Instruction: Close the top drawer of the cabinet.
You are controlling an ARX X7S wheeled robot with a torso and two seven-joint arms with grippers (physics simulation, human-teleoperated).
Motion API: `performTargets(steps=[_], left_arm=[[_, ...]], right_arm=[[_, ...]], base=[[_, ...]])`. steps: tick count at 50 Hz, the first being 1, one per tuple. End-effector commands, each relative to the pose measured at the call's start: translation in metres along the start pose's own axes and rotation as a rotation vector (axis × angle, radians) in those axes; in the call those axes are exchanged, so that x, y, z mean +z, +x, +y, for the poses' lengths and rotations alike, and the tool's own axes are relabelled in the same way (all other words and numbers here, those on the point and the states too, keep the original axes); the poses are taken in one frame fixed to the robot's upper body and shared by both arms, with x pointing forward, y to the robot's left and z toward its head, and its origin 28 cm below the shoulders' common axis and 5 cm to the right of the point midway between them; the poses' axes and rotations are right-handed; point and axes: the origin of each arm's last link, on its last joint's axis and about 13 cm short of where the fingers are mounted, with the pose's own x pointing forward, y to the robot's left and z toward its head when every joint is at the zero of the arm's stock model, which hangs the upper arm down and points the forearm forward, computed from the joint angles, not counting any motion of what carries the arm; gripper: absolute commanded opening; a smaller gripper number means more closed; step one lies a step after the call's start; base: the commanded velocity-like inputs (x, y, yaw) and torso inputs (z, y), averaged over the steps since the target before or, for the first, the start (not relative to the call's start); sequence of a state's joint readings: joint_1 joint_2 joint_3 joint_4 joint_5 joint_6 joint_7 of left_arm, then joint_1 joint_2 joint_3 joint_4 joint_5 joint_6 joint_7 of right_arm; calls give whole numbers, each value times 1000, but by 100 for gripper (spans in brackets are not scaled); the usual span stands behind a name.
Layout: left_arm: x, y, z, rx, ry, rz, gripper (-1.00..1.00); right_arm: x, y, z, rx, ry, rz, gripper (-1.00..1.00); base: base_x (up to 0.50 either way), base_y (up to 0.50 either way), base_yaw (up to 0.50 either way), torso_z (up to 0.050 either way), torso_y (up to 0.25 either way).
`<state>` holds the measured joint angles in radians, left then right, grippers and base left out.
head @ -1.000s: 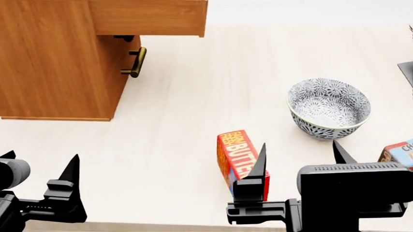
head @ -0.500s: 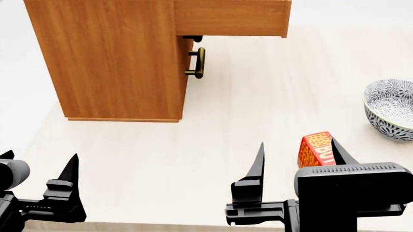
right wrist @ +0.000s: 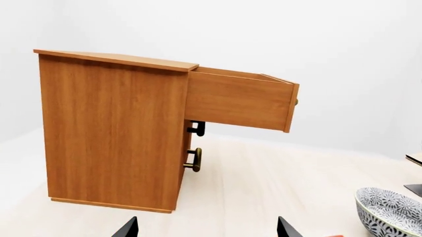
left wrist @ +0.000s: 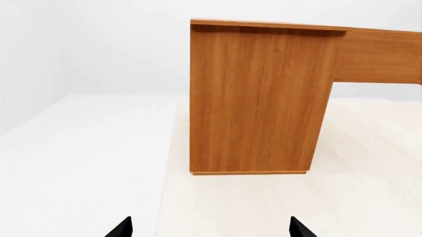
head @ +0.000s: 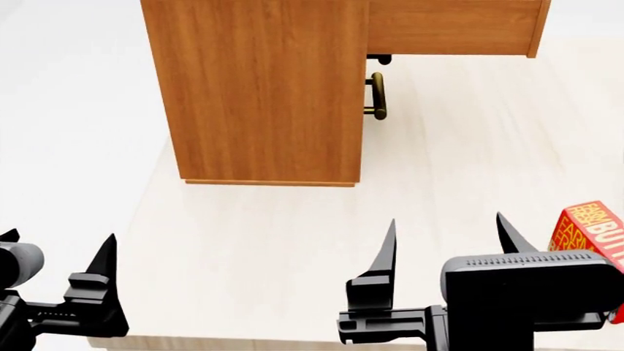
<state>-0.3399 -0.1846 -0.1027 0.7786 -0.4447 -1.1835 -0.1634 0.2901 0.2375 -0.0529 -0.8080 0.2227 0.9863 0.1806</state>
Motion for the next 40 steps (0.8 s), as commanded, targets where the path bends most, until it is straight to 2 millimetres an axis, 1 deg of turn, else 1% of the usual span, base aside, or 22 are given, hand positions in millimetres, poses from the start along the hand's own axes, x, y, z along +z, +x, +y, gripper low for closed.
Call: performTargets(steps=[1,12,16,21,40], left_arm=[[-2,1,-1,-4,-1,5,100],[-2,0,-1,-5,-2,4,100],[-2,0,-1,-5,-3,2,100],[-2,0,-1,-6,-2,6,100],[-1,0,0,-6,-3,1,100]], right_arm=[[-3,0,1,-8,-4,15,100],[-5,-1,2,-13,17,25,100],[-4,-2,1,-2,59,13,100],[-2,-2,1,0,78,3,100],[1,-1,1,-9,65,-3,100]], base=[[0,0,0,0,0],[0,0,0,0,0],[44,0,0,0,0],[488,0,0,0,0],[500,0,0,0,0]])
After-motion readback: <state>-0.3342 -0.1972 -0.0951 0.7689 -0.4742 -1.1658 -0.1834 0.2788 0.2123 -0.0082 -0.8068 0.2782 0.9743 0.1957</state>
